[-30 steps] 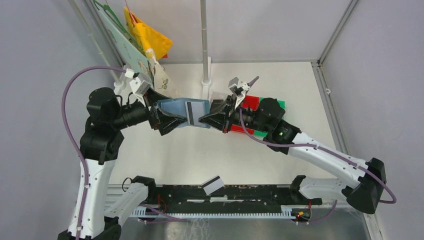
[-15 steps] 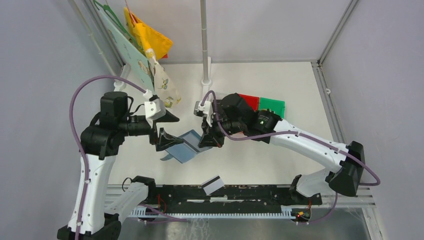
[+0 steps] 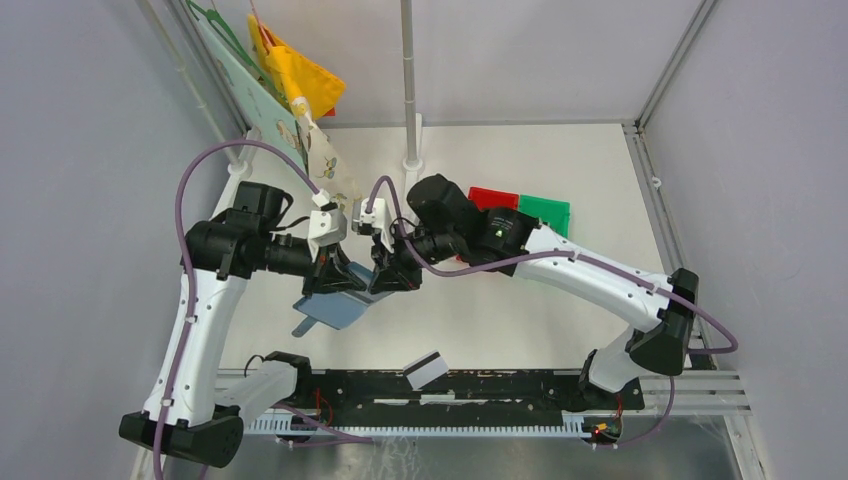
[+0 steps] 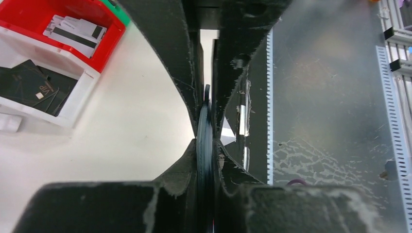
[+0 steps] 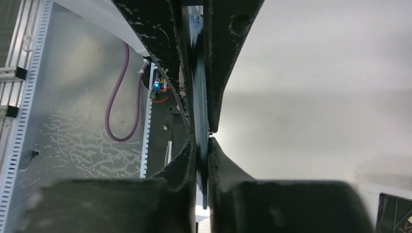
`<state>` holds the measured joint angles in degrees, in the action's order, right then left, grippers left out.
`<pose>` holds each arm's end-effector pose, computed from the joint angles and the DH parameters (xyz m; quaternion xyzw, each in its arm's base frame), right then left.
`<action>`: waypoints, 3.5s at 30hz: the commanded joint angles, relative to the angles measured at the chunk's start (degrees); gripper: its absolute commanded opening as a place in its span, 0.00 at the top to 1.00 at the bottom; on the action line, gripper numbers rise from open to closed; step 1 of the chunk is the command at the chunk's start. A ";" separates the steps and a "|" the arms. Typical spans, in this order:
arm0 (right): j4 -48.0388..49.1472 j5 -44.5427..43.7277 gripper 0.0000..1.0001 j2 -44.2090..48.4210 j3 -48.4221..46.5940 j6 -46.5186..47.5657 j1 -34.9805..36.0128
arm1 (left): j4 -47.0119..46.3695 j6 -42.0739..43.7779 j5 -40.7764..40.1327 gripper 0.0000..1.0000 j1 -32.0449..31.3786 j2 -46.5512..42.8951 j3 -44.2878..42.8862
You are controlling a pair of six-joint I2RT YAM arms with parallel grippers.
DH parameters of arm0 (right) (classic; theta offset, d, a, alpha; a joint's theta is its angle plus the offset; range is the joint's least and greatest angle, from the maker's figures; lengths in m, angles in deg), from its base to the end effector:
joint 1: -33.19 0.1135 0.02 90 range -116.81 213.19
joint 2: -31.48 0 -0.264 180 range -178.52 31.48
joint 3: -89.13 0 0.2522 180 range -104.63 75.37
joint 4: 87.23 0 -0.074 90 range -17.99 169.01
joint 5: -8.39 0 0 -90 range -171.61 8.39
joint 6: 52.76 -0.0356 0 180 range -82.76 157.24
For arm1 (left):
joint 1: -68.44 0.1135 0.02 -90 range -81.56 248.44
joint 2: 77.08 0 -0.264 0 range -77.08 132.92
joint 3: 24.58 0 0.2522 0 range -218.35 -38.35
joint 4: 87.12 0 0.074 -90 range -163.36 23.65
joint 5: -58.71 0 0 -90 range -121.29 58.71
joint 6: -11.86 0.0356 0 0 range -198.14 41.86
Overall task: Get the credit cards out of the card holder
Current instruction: Remove the credit card from the card holder.
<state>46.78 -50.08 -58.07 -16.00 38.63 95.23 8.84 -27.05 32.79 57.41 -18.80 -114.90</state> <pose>0.1481 0.3186 0.3924 -0.5539 0.6395 0.4450 0.2937 0.1257 -0.0571 0.3914 0.5286 0.6457 -0.4201 0.3567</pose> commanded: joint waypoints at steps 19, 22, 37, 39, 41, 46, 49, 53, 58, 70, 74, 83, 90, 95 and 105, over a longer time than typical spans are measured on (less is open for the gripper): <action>91.45 -7.81 0.32 19.67 47.72 -38.88 -2.41 | -72.90 -82.69 -0.98 0.98 -0.30 -14.33 12.96; 94.34 -5.96 0.47 17.96 46.01 -41.26 -2.40 | -73.07 -83.73 -0.90 0.98 -0.31 -14.86 12.90; 17.01 1.19 1.00 15.63 20.33 -8.54 -3.52 | -16.60 -17.93 1.16 0.52 -0.31 -3.79 -4.34; 9.77 0.46 1.00 13.63 16.84 -5.33 -3.45 | -8.07 -9.20 1.86 0.59 -0.34 -0.97 -5.81; 5.23 -0.34 1.00 12.20 13.90 -3.42 -3.43 | -0.91 -1.74 1.91 0.65 -0.30 1.65 -6.76; 1.78 -0.48 1.00 9.77 9.22 -1.88 -3.48 | 1.83 -0.22 0.81 0.76 -1.51 3.10 -4.68; 0.66 0.38 1.00 8.01 5.93 -0.52 -3.33 | 1.74 0.96 0.81 0.76 -2.68 2.45 -3.34; -1.68 0.44 1.00 5.77 1.53 1.70 -3.33 | 1.83 -0.97 0.16 0.74 -3.70 3.15 -2.98; -5.02 -0.65 1.00 3.00 -3.61 3.57 -3.43 | 1.82 -0.64 0.21 0.83 -4.92 3.13 -2.26; 11.36 -15.48 0.40 14.58 7.56 -6.13 -8.66 | -25.90 -31.39 -6.81 0.98 -4.87 -0.60 0.49; 29.12 -19.85 0.34 26.85 21.08 -17.05 -10.89 | -39.74 -45.32 -12.25 0.98 -4.89 -4.03 3.14; 63.37 -3.26 0.33 27.64 41.78 -44.55 -9.86 | -49.14 -63.25 -13.53 0.98 -4.76 -4.91 6.14; 64.75 -3.43 0.34 23.85 43.38 -45.62 -9.77 | -49.76 -66.67 -9.15 0.98 -4.74 -4.76 5.10; 66.16 -4.31 0.35 21.93 44.00 -46.66 -9.79 | -51.85 -69.56 -6.57 0.98 -4.86 -4.76 5.64; 72.08 -4.00 0.38 18.54 43.10 -50.15 -9.78 | -54.67 -73.03 -3.98 0.98 -4.86 -4.98 5.54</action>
<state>113.75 -53.36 -38.51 28.37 -9.85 85.48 -40.86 -94.55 22.84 52.75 -22.95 -108.54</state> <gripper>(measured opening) 0.623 0.061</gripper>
